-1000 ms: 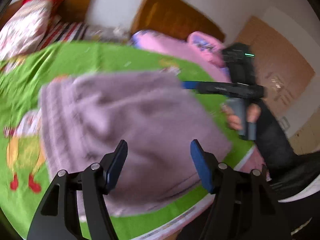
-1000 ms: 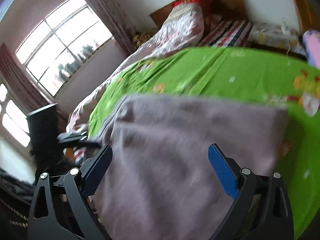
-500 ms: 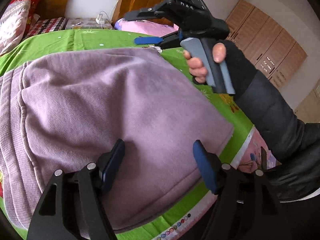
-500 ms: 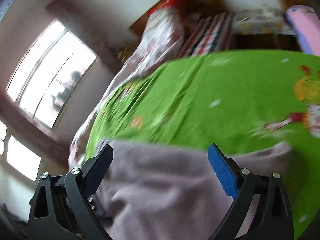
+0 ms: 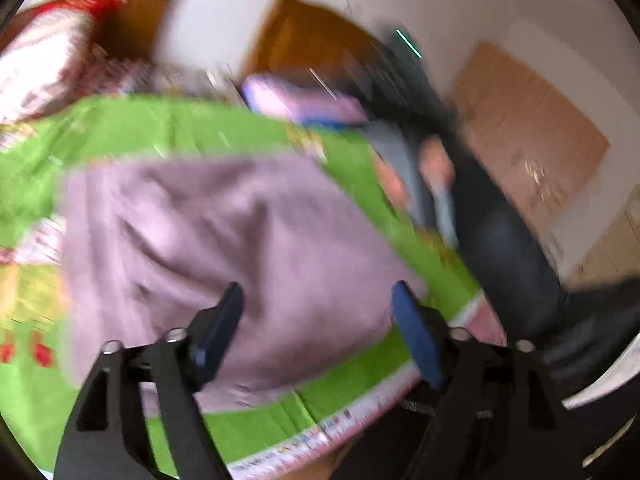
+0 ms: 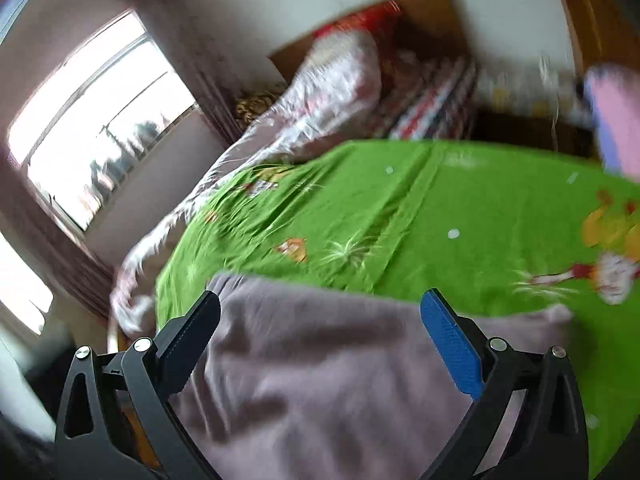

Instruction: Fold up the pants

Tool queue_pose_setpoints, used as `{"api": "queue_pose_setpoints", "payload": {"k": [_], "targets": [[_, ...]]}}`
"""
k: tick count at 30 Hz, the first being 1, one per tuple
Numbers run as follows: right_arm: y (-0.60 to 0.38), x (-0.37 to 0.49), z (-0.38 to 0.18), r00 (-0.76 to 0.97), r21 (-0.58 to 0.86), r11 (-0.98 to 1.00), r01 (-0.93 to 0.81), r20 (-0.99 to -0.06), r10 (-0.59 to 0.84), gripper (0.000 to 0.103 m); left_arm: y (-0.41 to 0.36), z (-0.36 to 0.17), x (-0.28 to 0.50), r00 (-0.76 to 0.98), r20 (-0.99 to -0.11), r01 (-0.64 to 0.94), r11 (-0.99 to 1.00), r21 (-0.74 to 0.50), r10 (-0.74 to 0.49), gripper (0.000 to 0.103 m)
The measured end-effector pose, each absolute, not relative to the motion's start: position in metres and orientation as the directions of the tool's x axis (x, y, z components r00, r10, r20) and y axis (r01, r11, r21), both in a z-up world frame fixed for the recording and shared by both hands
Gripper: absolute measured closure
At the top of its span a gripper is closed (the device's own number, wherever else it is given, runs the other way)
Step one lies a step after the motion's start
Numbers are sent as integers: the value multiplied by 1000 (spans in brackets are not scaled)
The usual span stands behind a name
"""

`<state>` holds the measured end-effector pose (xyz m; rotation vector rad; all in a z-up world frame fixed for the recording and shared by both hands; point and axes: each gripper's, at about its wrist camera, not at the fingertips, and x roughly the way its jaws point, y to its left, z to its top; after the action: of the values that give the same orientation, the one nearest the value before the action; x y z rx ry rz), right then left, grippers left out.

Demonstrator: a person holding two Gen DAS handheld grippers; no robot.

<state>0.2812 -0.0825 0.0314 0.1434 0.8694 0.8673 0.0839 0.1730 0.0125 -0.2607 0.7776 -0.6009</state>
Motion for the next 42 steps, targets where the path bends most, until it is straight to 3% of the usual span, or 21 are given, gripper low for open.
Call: {"api": "queue_pose_setpoints", "payload": {"k": [2,5,7,9,13,16,20,23,26,42], "targets": [[-97,239,38,391,338,683,-648,-622,678,6,194,18,99,626,-572,326,844,-426,-530,14],[-107,186,20,410,238,706,-667,-674,614,6,195,3,125,609,-636,275,878,-391,-474,14],[-111,157,-4,459,102,750,-653,-735,500,6,183,-20,136,569,-712,264,911,-317,-412,14],[-115,133,-34,456,8,763,-646,-798,394,6,182,-31,136,576,-716,271,919,-288,-394,14],[-132,125,-51,474,129,788,-602,-736,482,6,188,-37,134,586,-691,253,906,-340,-423,14],[-118,119,-38,519,35,795,-606,-739,428,6,187,-38,134,589,-702,239,917,-320,-399,14],[-109,107,-20,536,12,751,-660,-693,482,6,177,-39,130,610,-714,227,939,-259,-345,14],[-98,110,-41,495,-7,739,-674,-747,444,6,176,-39,130,615,-717,220,945,-244,-328,14],[-110,113,-49,485,60,754,-654,-732,479,5,177,-39,129,615,-717,222,944,-242,-328,14],[-120,107,-55,500,77,767,-638,-715,488,5,183,-42,123,635,-685,240,934,-266,-358,14]]}}
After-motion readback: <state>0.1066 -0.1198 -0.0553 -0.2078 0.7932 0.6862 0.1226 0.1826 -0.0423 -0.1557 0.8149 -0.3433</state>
